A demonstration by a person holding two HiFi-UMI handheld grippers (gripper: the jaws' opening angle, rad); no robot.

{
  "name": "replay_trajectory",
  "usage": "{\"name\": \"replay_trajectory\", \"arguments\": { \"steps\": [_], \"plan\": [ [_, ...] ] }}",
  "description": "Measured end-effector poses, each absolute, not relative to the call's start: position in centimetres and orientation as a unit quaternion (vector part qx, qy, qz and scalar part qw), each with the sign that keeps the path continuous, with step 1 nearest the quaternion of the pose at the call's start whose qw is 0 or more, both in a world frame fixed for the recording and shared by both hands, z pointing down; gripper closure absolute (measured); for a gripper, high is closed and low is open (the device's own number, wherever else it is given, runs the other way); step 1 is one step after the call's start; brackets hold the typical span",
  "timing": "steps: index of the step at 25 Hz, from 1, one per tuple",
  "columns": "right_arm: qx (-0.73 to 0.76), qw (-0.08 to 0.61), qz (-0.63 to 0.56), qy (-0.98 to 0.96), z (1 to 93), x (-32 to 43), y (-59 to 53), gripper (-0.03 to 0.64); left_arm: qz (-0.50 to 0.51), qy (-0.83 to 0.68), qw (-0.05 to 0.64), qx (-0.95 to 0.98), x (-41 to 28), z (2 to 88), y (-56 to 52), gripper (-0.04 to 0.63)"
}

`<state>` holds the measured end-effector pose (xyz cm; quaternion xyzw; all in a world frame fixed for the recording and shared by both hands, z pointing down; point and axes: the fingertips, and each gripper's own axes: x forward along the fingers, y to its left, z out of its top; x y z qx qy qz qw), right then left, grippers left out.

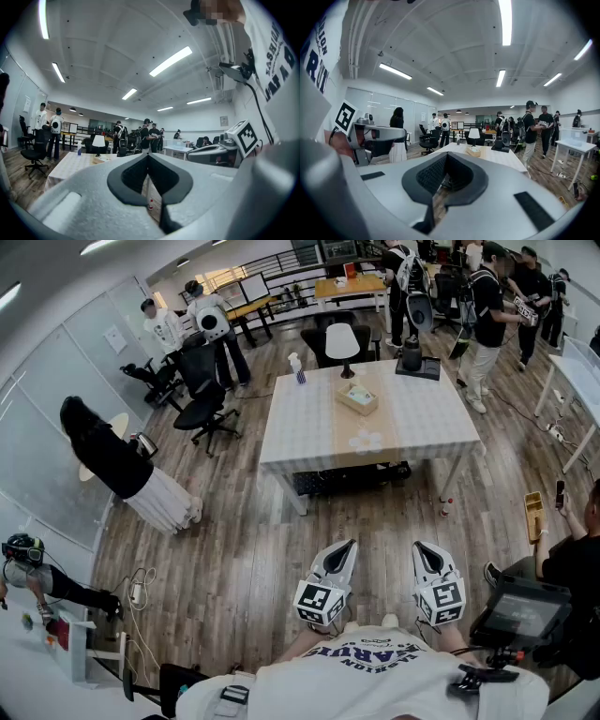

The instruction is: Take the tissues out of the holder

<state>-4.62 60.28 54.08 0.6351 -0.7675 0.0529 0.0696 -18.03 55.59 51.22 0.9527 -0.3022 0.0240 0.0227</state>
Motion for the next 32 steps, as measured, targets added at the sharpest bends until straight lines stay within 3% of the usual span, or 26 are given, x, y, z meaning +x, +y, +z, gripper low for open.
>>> {"name": "replay_trajectory", "arguments": {
  "steps": [17, 32],
  "plan": [
    [0.593, 0.058, 0.074, -0.800, 54.2, -5.6, 58.7, 0.609, 0.031, -0.336, 0.015, 0.941, -17.4, 51.4, 53.4, 0.591],
    [0.595, 0.068, 0.064, -0.799, 56.9, 2.9, 55.5, 0.607, 0.030, -0.343, 0.016, 0.939, -11.9, 53.7, 53.3, 0.591]
  ]
}}
